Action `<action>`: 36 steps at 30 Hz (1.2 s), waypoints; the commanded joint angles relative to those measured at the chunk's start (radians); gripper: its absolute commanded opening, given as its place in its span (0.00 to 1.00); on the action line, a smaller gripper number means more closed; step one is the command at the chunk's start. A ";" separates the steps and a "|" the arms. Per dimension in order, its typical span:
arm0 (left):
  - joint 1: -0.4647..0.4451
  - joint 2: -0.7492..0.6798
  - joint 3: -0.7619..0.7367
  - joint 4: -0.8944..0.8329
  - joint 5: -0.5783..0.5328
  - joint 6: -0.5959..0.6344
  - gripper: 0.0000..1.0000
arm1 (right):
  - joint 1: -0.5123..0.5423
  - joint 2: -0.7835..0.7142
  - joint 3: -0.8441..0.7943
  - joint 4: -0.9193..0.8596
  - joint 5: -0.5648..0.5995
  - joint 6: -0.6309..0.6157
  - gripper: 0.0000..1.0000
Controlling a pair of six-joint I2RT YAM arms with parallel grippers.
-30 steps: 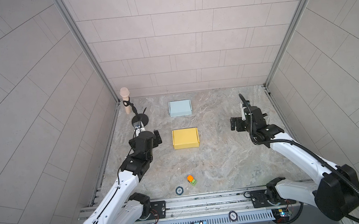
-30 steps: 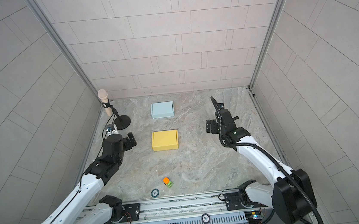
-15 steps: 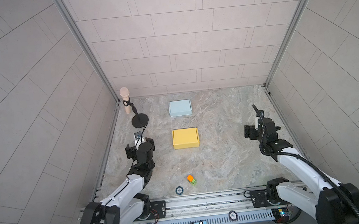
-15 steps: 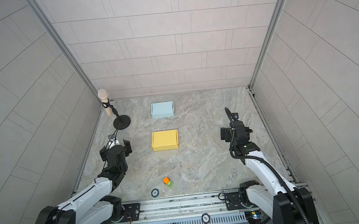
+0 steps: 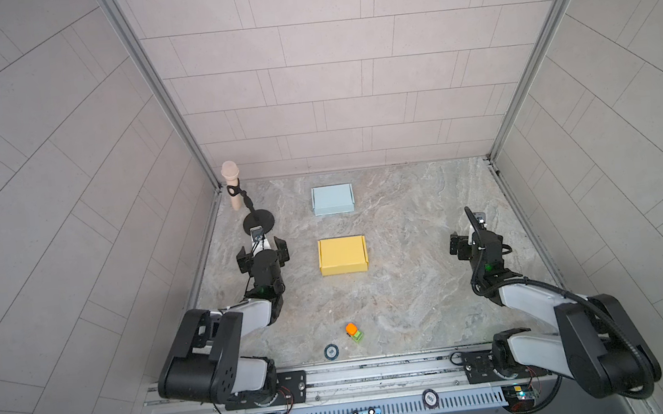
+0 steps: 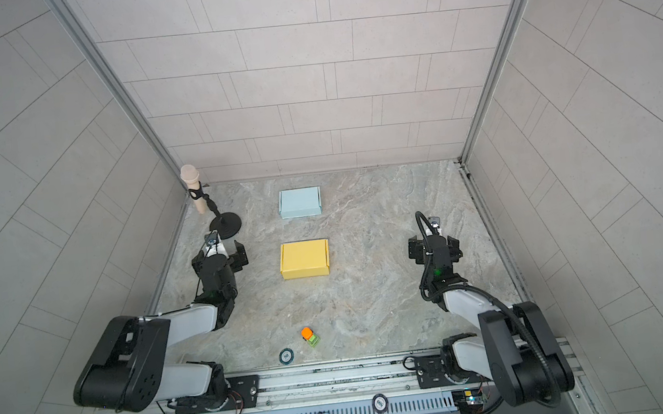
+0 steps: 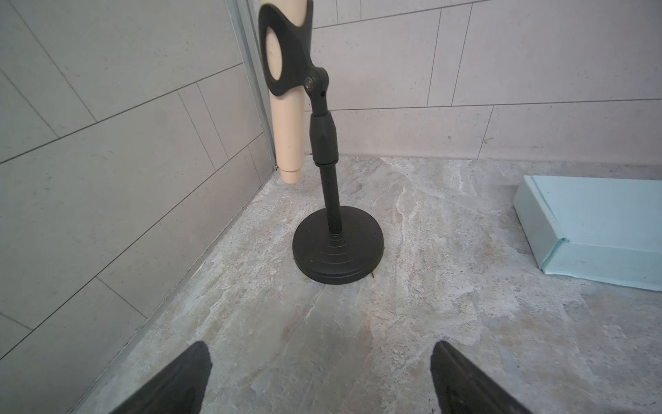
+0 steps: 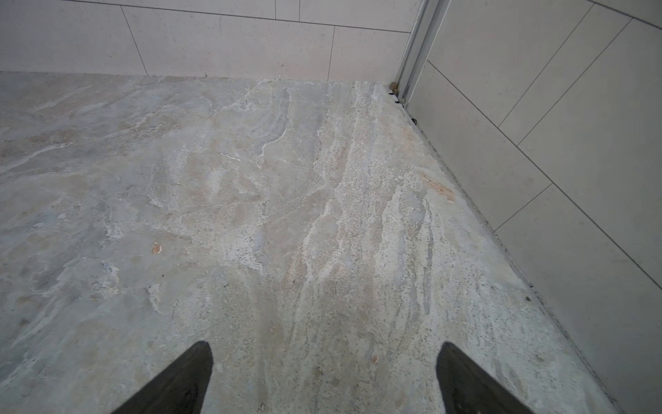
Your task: Fold the paper box
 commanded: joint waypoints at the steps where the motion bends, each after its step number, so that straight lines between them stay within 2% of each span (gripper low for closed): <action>1: 0.042 0.043 0.031 0.041 0.100 -0.005 1.00 | -0.009 0.052 0.017 0.149 -0.008 -0.028 1.00; 3: 0.059 0.063 0.014 0.089 0.137 -0.011 1.00 | -0.011 0.108 0.016 0.206 -0.014 -0.040 0.99; 8: 0.058 0.066 0.023 0.074 0.132 -0.009 1.00 | -0.060 0.266 0.051 0.291 -0.050 -0.002 0.99; 12: 0.048 0.061 0.018 0.078 0.118 -0.004 1.00 | -0.041 0.273 0.104 0.195 -0.023 -0.011 1.00; 24: 0.049 0.059 0.018 0.077 0.118 -0.005 1.00 | -0.022 0.278 0.112 0.187 0.015 -0.019 1.00; 29: 0.049 0.062 0.018 0.078 0.118 -0.005 1.00 | -0.023 0.278 0.106 0.200 -0.002 -0.026 0.99; 36: 0.049 0.061 0.020 0.076 0.118 -0.005 1.00 | -0.030 0.285 0.122 0.177 -0.089 -0.060 0.99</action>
